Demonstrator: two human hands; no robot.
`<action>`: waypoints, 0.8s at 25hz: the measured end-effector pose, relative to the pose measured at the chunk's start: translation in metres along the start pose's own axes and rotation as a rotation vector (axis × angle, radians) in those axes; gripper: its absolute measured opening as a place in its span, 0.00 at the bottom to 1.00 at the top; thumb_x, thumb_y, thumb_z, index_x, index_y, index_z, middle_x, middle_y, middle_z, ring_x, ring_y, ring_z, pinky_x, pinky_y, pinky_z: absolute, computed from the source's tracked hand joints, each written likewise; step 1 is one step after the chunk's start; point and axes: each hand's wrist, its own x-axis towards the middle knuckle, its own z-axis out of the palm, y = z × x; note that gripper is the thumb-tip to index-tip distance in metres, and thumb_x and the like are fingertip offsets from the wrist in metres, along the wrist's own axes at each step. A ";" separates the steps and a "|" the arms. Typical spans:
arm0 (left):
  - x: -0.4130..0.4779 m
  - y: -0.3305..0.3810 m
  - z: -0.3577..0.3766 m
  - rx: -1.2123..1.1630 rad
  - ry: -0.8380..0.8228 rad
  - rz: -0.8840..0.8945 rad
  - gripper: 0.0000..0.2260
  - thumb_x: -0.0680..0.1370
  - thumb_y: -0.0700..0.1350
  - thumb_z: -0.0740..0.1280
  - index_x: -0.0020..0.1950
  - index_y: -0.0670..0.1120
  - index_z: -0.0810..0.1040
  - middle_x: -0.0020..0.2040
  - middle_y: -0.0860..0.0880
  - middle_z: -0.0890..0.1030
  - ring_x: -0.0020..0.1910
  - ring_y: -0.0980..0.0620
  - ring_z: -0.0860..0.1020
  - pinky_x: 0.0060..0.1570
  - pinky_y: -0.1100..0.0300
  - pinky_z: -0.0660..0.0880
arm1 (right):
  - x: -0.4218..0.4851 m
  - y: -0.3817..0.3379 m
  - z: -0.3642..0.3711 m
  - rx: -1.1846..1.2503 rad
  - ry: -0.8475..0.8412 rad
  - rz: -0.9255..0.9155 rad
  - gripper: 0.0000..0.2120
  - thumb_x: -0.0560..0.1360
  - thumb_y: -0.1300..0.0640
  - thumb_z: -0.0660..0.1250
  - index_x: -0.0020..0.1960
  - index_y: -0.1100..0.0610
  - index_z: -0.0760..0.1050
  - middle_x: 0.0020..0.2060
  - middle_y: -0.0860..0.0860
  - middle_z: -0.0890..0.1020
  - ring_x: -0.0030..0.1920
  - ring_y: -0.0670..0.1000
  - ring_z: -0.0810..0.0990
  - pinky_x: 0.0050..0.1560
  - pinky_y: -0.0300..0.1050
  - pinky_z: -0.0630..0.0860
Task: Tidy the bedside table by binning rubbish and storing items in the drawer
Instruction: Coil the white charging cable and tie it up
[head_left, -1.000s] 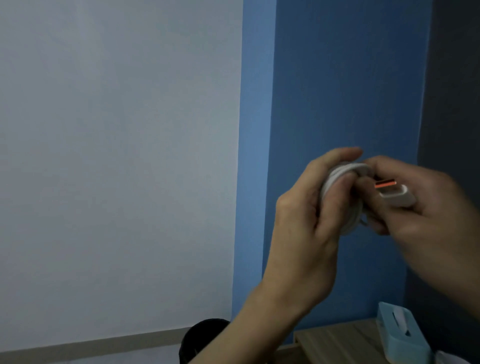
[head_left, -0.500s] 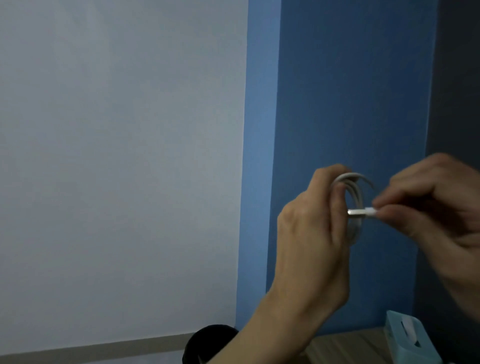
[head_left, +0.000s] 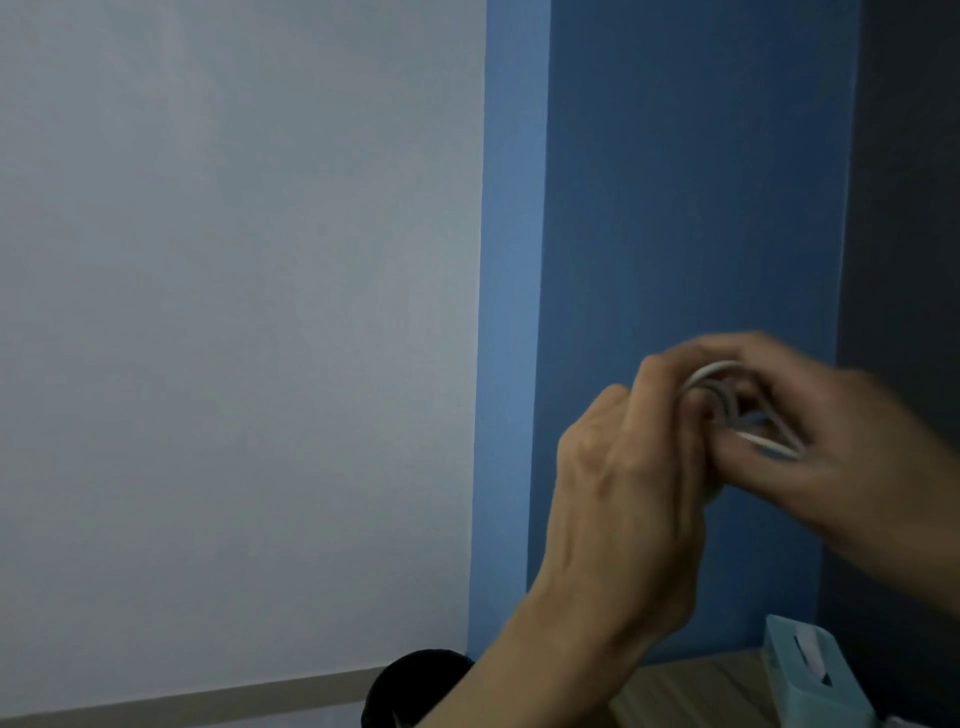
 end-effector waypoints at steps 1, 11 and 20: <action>0.000 -0.001 0.001 0.008 0.010 0.010 0.16 0.81 0.54 0.45 0.56 0.53 0.70 0.39 0.50 0.80 0.37 0.51 0.77 0.37 0.54 0.73 | 0.001 0.002 0.003 0.025 -0.039 -0.008 0.20 0.58 0.33 0.66 0.46 0.41 0.75 0.38 0.45 0.82 0.35 0.43 0.81 0.33 0.33 0.76; -0.006 -0.010 0.002 0.217 0.112 0.129 0.17 0.82 0.52 0.44 0.54 0.50 0.71 0.37 0.52 0.79 0.34 0.50 0.73 0.31 0.52 0.70 | 0.002 0.007 0.015 0.581 -0.275 0.335 0.11 0.70 0.54 0.68 0.29 0.51 0.79 0.25 0.48 0.76 0.28 0.42 0.74 0.29 0.36 0.69; -0.002 -0.008 -0.006 -0.054 0.105 -0.040 0.16 0.81 0.55 0.47 0.53 0.52 0.72 0.38 0.54 0.76 0.36 0.53 0.74 0.37 0.57 0.72 | 0.006 0.024 0.006 0.988 -0.240 0.338 0.19 0.55 0.48 0.75 0.43 0.57 0.85 0.35 0.51 0.85 0.36 0.45 0.83 0.38 0.34 0.80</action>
